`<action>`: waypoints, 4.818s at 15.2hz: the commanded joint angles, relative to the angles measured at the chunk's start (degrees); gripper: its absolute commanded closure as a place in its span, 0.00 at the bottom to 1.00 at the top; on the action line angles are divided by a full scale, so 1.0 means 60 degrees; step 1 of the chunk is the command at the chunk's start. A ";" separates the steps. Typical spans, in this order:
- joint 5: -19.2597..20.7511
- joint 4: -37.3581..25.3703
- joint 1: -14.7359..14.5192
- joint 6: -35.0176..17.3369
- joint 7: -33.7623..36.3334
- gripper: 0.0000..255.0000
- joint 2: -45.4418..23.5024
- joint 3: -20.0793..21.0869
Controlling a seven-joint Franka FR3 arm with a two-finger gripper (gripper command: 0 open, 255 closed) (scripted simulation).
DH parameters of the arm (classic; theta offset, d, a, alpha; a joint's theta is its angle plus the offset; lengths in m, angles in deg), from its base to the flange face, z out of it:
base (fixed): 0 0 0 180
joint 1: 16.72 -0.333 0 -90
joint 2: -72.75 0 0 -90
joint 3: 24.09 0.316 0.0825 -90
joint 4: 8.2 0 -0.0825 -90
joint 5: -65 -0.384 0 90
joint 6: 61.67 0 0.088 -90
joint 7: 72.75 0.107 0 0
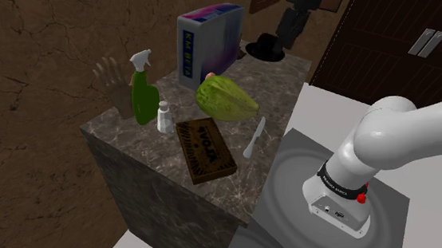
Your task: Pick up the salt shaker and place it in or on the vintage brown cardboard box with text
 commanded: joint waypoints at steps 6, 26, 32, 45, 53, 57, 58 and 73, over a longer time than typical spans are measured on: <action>-0.0468 0.0536 -0.0397 -0.1689 0.0216 0.00 -0.0817 0.0587; -0.0796 -0.0648 -0.1517 -0.7788 0.1327 0.00 -0.6701 0.2848; -0.0213 -0.1244 -0.1663 -0.8776 0.1821 0.00 -0.8109 0.3090; 0.0001 -0.1275 -0.1716 -0.9299 0.1971 0.00 -0.8672 0.3084; 0.0000 -0.1273 -0.1716 -0.9299 0.1969 1.00 -0.8671 0.3084; -0.0050 -0.1346 -0.1704 -0.9047 0.1953 1.00 -0.8487 0.3092; -0.0071 -0.1387 -0.1698 -0.8920 0.1946 1.00 -0.8398 0.3094; -0.0279 -0.2218 -0.1642 -0.7001 0.1923 1.00 -0.7283 0.3057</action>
